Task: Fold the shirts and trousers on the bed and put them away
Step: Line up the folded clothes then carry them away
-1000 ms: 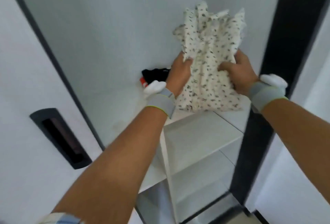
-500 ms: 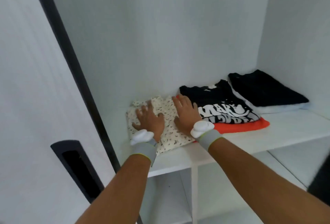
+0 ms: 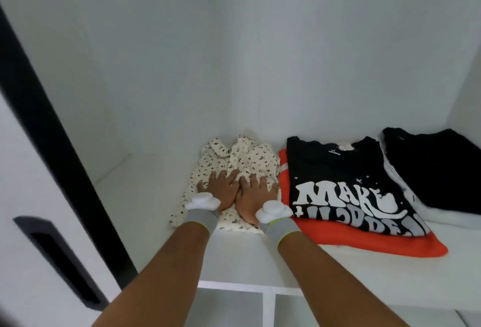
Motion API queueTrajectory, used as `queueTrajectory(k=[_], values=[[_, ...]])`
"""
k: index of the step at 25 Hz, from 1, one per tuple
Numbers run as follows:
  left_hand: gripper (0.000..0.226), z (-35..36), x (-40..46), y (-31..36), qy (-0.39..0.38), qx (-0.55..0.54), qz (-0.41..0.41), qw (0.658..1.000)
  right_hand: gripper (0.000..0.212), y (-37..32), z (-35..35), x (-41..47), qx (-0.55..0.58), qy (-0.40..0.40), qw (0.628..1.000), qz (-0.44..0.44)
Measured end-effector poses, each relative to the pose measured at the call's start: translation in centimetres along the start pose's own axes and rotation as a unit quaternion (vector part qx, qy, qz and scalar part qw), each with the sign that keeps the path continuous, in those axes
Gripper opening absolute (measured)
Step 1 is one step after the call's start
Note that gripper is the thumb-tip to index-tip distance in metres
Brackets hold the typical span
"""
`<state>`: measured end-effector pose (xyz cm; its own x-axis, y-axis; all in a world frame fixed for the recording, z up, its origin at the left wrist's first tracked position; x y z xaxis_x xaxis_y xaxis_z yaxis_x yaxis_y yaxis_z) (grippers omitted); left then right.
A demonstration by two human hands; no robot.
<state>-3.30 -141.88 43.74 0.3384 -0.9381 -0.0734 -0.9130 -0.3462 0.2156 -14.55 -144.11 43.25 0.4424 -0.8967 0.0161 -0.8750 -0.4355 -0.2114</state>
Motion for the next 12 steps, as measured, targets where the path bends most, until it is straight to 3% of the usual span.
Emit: queueTrajectory(k=[5,7,12], values=[[0.05,-0.6,-2.0,0.8,0.038,0.033,-0.017,0.999,0.054,0.0,0.1,0.0,0.009,-0.024,1.0,-0.004],[0.049,-1.2,-2.8,1.7,0.049,0.007,-0.006,0.999,0.053,-0.3,-0.2,-0.5,0.017,0.0,1.0,0.008],[0.038,-1.7,-7.1,3.6,0.019,-0.038,0.019,0.999,0.05,0.2,-0.8,-3.9,0.016,-0.028,0.999,-0.007]])
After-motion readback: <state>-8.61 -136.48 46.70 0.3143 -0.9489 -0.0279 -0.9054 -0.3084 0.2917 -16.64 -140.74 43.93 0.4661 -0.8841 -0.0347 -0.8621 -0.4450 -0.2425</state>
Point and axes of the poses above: each hand's wrist, its own x-axis towards the middle knuckle, its own z-axis out of the palm, y = z × x, the point moved 2 cm from there along x, towards the middle knuckle, and after that the axes turned 7 degrees about z, right-handed, at the moved point
